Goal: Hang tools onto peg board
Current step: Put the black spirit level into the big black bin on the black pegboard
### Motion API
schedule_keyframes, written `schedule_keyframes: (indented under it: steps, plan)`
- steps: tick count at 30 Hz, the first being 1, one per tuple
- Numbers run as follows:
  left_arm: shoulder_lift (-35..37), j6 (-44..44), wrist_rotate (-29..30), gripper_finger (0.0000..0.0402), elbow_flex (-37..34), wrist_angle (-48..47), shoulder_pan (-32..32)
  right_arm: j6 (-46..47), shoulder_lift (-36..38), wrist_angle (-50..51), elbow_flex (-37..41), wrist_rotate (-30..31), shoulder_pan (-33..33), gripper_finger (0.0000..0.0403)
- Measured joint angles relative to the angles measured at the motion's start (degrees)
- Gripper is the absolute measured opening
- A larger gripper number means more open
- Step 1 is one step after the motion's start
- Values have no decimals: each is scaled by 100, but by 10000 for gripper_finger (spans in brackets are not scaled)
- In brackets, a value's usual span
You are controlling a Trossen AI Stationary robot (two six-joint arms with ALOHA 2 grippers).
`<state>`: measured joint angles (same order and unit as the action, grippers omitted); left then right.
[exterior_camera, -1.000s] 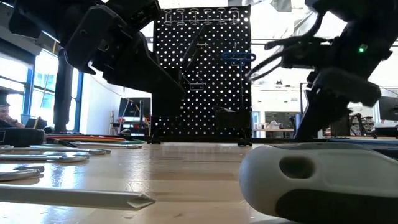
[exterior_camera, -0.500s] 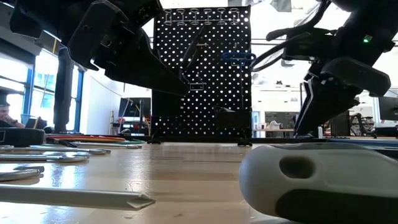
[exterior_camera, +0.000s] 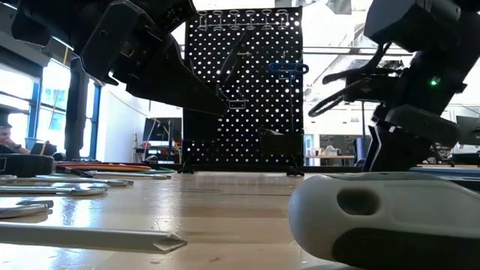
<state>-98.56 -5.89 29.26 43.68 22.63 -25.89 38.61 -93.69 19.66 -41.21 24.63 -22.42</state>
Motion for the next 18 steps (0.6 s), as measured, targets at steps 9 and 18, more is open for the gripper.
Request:
schedule_keyframes:
  steps: [9, 18]
  plan:
    - [0, 19, -4, 188, 0, 0, 4, 197, 0, -516, 320, -245, 96, 211]
    - [0, 69, 4, 188, 0, 435, 76, -40, 31, -963, 332, -263, 105, 168]
